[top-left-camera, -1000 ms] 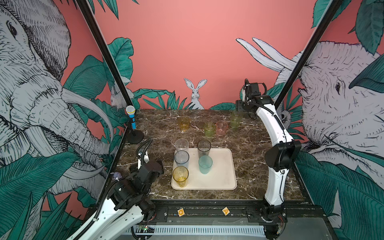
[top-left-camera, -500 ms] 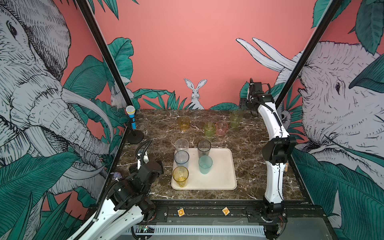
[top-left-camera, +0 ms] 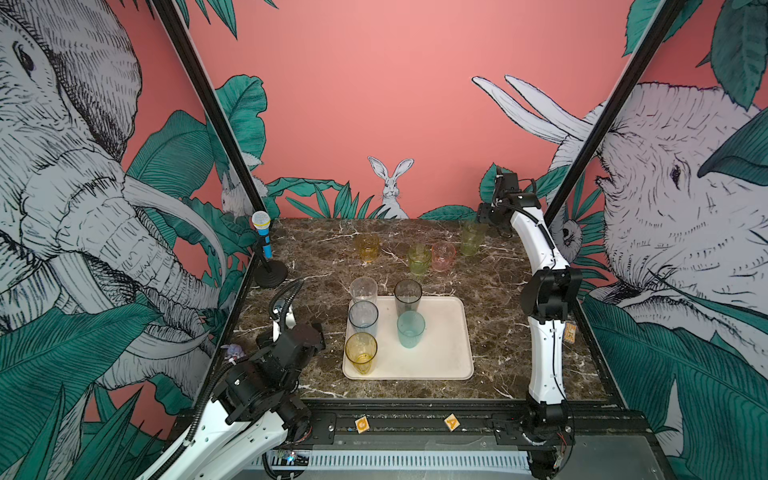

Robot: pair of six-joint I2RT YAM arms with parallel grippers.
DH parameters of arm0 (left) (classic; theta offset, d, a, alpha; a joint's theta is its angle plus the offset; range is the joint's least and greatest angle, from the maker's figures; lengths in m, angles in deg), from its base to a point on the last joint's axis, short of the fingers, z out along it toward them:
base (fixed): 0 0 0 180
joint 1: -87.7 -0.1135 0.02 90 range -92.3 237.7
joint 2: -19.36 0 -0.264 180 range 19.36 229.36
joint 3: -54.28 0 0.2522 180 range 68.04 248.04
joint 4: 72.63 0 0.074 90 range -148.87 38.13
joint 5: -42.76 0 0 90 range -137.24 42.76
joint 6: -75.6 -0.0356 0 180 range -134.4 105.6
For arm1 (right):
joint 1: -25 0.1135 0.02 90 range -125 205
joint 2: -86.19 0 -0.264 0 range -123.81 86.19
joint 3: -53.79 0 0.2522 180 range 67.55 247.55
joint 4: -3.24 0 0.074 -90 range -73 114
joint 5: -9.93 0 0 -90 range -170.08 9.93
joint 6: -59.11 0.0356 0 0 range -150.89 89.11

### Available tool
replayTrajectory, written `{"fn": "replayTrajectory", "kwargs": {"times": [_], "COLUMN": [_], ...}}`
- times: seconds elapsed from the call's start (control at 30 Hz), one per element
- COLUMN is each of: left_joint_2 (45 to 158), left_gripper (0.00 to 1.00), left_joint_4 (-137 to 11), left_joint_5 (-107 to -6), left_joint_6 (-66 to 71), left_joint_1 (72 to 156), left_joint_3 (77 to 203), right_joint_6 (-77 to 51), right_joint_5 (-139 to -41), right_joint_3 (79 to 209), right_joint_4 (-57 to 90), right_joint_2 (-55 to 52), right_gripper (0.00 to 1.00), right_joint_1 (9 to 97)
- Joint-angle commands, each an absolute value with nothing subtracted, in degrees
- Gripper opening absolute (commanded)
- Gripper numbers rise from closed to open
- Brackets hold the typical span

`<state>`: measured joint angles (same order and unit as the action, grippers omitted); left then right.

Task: Place the glasses into the tray
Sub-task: 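Lower the right gripper around the tall green cup's rim and close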

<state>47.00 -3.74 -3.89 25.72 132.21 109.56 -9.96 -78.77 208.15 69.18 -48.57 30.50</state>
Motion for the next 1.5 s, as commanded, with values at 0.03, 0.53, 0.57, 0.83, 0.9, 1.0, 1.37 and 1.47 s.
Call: {"fn": "replayTrajectory", "kwargs": {"times": [0.03,0.53,0.57,0.83,0.9,1.0,1.37,1.47], "left_joint_2": [46.7,47.1,47.0,46.2,46.0,45.6,45.1,45.0], "left_gripper": [0.98,0.98,0.98,0.98,0.98,0.97,0.97,0.97], "left_joint_4": [-2.2,-2.4,-2.3,-1.3,-1.1,-1.0,-0.4,-0.4], "left_joint_5": [-2.5,-2.8,-2.9,-2.9,-2.9,-3.0,-2.9,-3.0], "left_joint_6": [27.1,27.1,27.1,27.7,27.9,28.0,28.3,28.4], "left_joint_1": [131.9,132.0,131.9,131.9,132.0,131.9,131.9,131.9], "left_joint_3": [109.1,109.4,109.5,109.2,109.2,109.0,108.9,108.9], "right_joint_6": [-8.3,-5.7,-5.6,-5.1,-5.0,-4.9,-5.0,-5.2], "right_joint_5": [-80.0,-79.1,-79.1,-80.0,-80.1,-80.5,-81.2,-81.3], "right_joint_3": [209.8,208.1,208.0,207.1,206.7,206.1,204.2,204.0], "right_joint_4": [69.7,70.2,70.2,70.1,69.9,69.5,69.0,69.1], "right_joint_2": [-50.0,-51.7,-51.8,-52.1,-52.2,-52.1,-52.2,-52.1], "right_gripper": [0.72,0.69,0.68,0.66,0.65,0.61,0.45,0.39], "right_joint_1": [30.2,30.2,30.2,30.2,30.1,30.2,30.2,30.2]}}
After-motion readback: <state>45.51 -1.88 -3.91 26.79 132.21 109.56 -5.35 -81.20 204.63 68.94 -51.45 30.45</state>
